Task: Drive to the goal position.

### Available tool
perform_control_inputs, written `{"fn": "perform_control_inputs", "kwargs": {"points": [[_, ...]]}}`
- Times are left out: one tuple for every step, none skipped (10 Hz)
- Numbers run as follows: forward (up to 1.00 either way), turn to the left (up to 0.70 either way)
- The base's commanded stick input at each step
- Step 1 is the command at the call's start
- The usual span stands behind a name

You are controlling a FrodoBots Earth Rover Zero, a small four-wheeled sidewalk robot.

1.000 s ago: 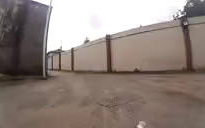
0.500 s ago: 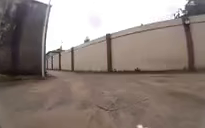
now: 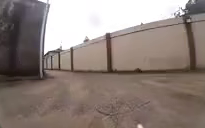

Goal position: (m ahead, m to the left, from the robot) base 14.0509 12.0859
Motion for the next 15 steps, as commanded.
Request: {"fn": "perform_control_inputs", "kwargs": {"points": [[0.30,0.00],[0.30,0.00],[0.30,0.00],[0.30,0.00],[0.30,0.00],[0.30,0.00],[0.30,0.00],[0.30,0.00],[0.30,0.00],[0.30,0.00],[0.30,0.00],[0.30,0.00],[0.30,0.00],[0.30,0.00],[0.30,0.00]]}}
